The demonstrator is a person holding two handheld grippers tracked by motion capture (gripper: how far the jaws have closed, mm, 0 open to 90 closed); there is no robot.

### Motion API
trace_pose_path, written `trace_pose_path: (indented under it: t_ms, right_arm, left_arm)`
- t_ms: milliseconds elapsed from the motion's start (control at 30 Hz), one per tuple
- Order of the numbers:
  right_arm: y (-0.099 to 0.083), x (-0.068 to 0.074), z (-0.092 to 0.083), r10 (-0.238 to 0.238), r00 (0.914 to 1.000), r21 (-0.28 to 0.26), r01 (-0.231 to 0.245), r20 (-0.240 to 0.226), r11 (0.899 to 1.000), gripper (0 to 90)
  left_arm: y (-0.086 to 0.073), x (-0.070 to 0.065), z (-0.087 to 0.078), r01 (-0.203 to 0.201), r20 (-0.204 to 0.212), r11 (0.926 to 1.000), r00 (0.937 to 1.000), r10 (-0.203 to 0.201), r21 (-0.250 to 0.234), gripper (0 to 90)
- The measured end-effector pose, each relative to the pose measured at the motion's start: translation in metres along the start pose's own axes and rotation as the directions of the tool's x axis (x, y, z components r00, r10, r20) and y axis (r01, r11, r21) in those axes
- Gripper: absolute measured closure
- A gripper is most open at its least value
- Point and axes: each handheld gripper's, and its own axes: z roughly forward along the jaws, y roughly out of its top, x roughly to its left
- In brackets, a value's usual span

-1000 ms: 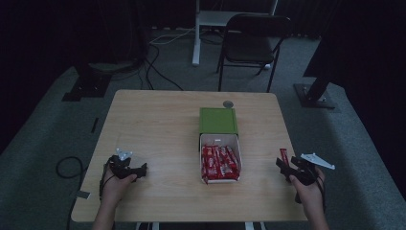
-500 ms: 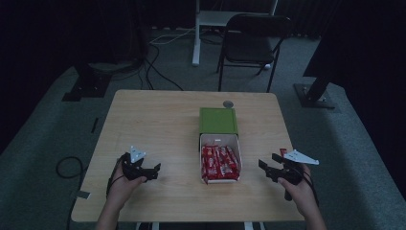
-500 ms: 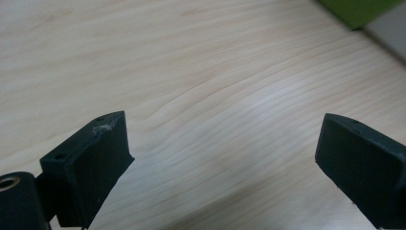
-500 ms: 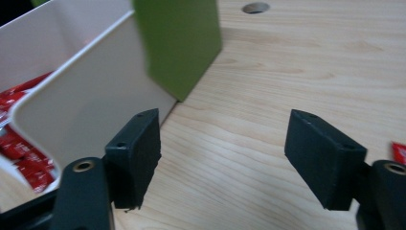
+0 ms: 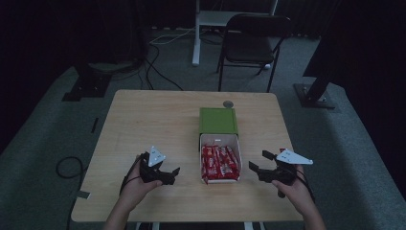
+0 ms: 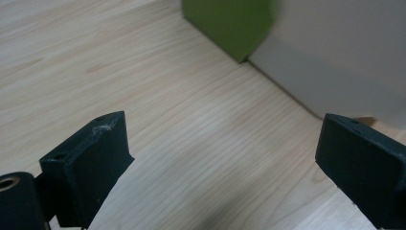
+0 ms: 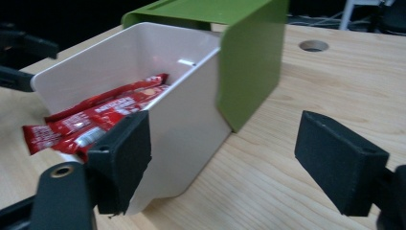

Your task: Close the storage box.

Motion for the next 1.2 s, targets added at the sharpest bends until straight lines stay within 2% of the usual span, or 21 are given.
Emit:
trace_pose_path:
  t_ms: [167, 300, 500, 667, 767, 833, 1033, 1100, 1200]
  right_arm:
    - [0.000, 0.005, 0.003, -0.034, 0.9987, 0.007, 0.034, -0.038, 0.999, 18.2]
    - [0.001, 0.009, 0.005, -0.042, 0.9958, 0.003, 0.042, -0.081, 0.999, 18.5]
    - [0.001, 0.015, 0.010, -0.063, 0.9916, 0.020, 0.066, -0.113, 0.998, 18.5]
    - [-0.001, 0.016, 0.015, -0.062, 0.9910, 0.029, 0.066, -0.118, 0.997, 18.5]
    - [-0.002, 0.014, 0.018, -0.059, 0.9914, 0.033, 0.063, -0.117, 0.997, 18.5]
    - [-0.002, 0.013, 0.018, -0.062, 0.9921, 0.035, 0.066, -0.109, 0.997, 19.8]
    - [-0.004, 0.009, 0.020, -0.051, 0.9939, 0.036, 0.054, -0.098, 0.998, 18.7]
    - [-0.005, 0.009, 0.021, -0.046, 0.9938, 0.036, 0.050, -0.101, 0.998, 18.2]
    - [-0.005, 0.008, 0.022, -0.039, 0.9937, 0.038, 0.043, -0.105, 0.998, 16.4]
  left_arm:
    - [0.009, -0.012, 0.004, -0.035, 0.047, 0.9993, 0.9983, 0.036, -0.013, 4.2]
    - [0.016, -0.021, 0.005, -0.051, 0.080, 0.9980, 0.9953, 0.054, -0.037, 3.7]
    - [0.024, -0.034, 0.010, -0.078, 0.145, 0.9948, 0.9856, 0.087, -0.066, 3.1]
    - [0.029, -0.041, 0.015, -0.102, 0.167, 0.9915, 0.9793, 0.115, -0.081, 3.1]
    - [0.032, -0.044, 0.018, -0.117, 0.170, 0.9900, 0.9770, 0.129, -0.079, 3.1]
    - [0.033, -0.044, 0.021, -0.126, 0.154, 0.9895, 0.9787, 0.136, -0.070, 3.1]
    - [0.034, -0.041, 0.026, -0.117, 0.137, 0.9911, 0.9827, 0.125, -0.062, 3.1]
    - [0.034, -0.039, 0.028, -0.107, 0.148, 0.9925, 0.9823, 0.115, -0.058, 2.9]
    - [0.034, -0.039, 0.029, -0.113, 0.145, 0.9919, 0.9820, 0.121, -0.058, 2.9]
